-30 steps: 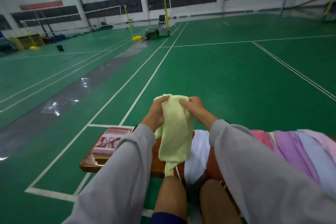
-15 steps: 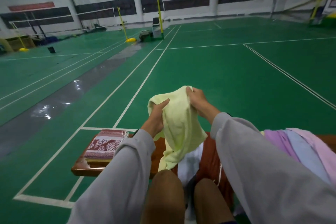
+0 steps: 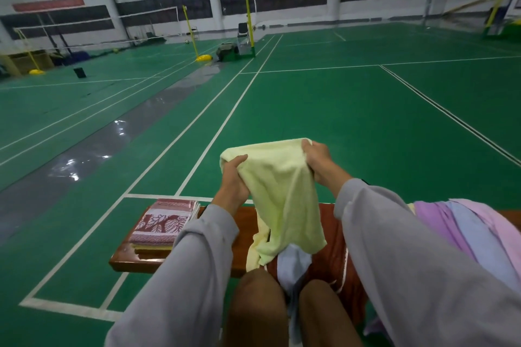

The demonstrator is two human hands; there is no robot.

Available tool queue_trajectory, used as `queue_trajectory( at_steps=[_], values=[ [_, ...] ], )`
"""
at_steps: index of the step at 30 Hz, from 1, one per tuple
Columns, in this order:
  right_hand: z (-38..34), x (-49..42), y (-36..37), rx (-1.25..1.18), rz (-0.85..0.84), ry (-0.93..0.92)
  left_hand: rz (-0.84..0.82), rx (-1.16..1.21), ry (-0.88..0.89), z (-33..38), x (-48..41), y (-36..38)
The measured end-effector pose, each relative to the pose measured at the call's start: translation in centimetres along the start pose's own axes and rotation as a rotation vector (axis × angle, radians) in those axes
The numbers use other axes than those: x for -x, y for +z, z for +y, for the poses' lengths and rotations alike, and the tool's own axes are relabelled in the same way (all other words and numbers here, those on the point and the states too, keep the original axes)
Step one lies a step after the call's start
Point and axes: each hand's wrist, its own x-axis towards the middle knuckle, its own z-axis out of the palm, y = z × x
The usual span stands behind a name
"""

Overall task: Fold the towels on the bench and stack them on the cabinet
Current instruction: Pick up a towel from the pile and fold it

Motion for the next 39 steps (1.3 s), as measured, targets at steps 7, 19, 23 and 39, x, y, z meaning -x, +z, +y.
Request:
queue_trajectory(
  at_steps=[7,19,23,39],
  values=[
    [-2.0,-1.3,-1.7,-0.128,0.160,0.043,0.039,-0.160,0.077,2.6,-1.3,-1.9],
    [-4.4,-2.2,-4.6,-0.215,0.177,-0.056,0.345,-0.719,0.376,7.8,-2.9,-1.7],
    [-1.8,-2.2,-4.0,-0.008,0.065,0.143,0.081,-0.644,-0.178,6.2,-2.1,-0.8],
    [-7.2,-3.0,-5.8,-0.162,0.181,0.044,0.132,-0.460,0.165,10.0,-5.4,1.6]
  ],
)
